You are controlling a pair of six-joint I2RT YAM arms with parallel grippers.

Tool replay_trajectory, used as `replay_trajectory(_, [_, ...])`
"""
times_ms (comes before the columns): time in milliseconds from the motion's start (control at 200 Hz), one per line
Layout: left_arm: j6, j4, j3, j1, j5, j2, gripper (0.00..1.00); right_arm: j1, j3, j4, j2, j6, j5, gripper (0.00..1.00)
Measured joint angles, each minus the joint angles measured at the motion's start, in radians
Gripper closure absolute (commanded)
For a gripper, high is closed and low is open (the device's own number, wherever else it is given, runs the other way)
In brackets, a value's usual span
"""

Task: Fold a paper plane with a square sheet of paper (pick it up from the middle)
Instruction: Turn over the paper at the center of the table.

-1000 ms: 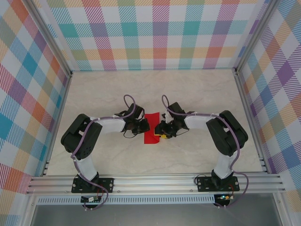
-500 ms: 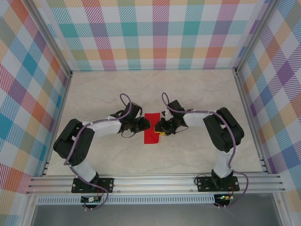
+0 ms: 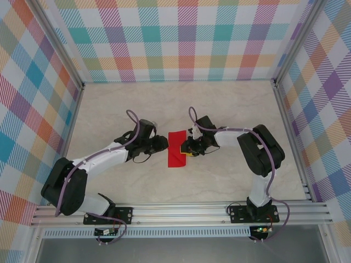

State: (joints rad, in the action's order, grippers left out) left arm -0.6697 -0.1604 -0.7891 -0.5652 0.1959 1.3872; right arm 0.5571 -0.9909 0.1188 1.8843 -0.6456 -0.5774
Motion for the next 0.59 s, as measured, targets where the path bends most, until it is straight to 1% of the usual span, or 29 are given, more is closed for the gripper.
replay_trajectory(120, [-0.005,-0.018,0.017,0.004,-0.008,-0.046,0.65,0.0,0.0,0.003,0.0,0.007,-0.004,0.74])
replay_trajectory(185, [-0.007,-0.025,0.023,0.006,-0.008,-0.064,0.65,0.0,0.0,0.002,0.0,0.008,-0.021,0.68])
replay_trajectory(210, [-0.008,-0.025,0.026,0.007,-0.011,-0.071,0.65,0.0,0.0,0.001,-0.001,0.008,-0.029,0.68])
replay_trajectory(445, [-0.018,-0.037,0.049,0.008,-0.016,-0.108,0.64,0.0,-0.001,0.002,-0.031,0.029,-0.054,0.88])
replay_trajectory(555, [-0.018,-0.052,0.05,0.008,-0.019,-0.117,0.64,0.0,-0.003,0.012,-0.032,0.035,-0.056,0.97])
replay_trajectory(595, [-0.018,-0.052,0.051,0.008,-0.019,-0.122,0.64,0.0,-0.006,0.018,-0.032,0.041,-0.056,0.98])
